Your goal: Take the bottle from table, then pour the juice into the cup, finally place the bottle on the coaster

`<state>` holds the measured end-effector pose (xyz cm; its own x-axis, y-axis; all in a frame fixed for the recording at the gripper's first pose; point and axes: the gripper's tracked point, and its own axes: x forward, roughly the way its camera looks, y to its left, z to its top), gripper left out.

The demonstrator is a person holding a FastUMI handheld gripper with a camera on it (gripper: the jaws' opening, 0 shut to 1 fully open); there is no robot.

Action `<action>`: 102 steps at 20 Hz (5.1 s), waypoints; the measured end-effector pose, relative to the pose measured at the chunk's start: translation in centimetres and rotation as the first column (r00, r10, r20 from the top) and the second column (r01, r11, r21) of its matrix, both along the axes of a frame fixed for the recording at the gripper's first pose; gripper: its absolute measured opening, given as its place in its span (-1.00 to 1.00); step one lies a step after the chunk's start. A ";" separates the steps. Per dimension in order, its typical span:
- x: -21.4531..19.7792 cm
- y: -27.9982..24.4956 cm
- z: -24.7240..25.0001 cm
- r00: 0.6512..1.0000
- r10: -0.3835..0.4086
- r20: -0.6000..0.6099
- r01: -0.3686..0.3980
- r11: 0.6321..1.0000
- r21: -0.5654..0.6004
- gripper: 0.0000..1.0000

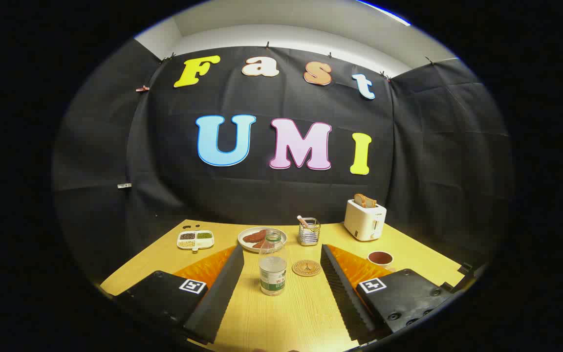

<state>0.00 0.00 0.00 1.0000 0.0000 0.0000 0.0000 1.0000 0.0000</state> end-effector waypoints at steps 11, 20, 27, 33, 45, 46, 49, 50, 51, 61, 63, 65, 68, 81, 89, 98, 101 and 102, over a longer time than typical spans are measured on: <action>0.4 0.0 -1.2 1.000 0.015 -0.024 -0.015 1.000 0.025 0.94; 0.8 -0.4 -1.5 0.999 0.015 -0.041 -0.013 0.999 0.031 0.94; 2.8 1.2 -2.7 0.998 0.037 -0.046 -0.035 0.998 0.045 0.94; 5.1 1.8 -5.9 0.996 0.016 -0.086 -0.013 0.999 0.033 0.94; 9.8 2.8 -12.0 0.990 -0.013 -0.138 0.018 0.999 0.032 0.94; 10.0 2.5 -12.6 0.989 -0.025 -0.145 0.030 0.999 0.033 0.94; 11.0 2.3 -13.5 0.986 -0.042 -0.159 0.049 0.998 0.039 0.95; 11.4 2.4 -13.9 0.985 -0.044 -0.165 0.051 0.998 0.036 0.95; 11.8 2.4 -14.3 0.984 -0.046 -0.171 0.052 0.998 0.032 0.95; 16.3 2.1 -15.1 0.984 -0.082 -0.157 0.088 0.996 0.032 0.94; 16.9 1.9 -15.3 0.983 -0.088 -0.162 0.091 0.996 0.011 0.94; 17.2 2.2 -15.5 0.983 -0.084 -0.162 0.085 0.996 0.001 0.94; 17.5 2.2 -15.6 0.982 -0.095 -0.166 0.093 0.996 -0.019 0.89; 16.6 2.7 -13.7 0.982 -0.033 -0.187 0.045 0.997 0.059 0.45; 15.5 -0.7 -9.1 0.987 0.013 -0.158 0.034 0.956 0.291 0.45; 15.7 -4.8 -7.6 0.983 0.096 -0.157 0.020 0.794 0.608 0.45; 15.6 -6.5 -7.8 0.979 0.115 -0.169 0.036 0.717 0.696 0.45; 15.5 -7.2 -7.5 0.980 0.113 -0.164 0.048 0.666 0.745 0.45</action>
<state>15.48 -7.23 -7.50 0.9800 0.1130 -0.1641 0.0480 0.6657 0.7447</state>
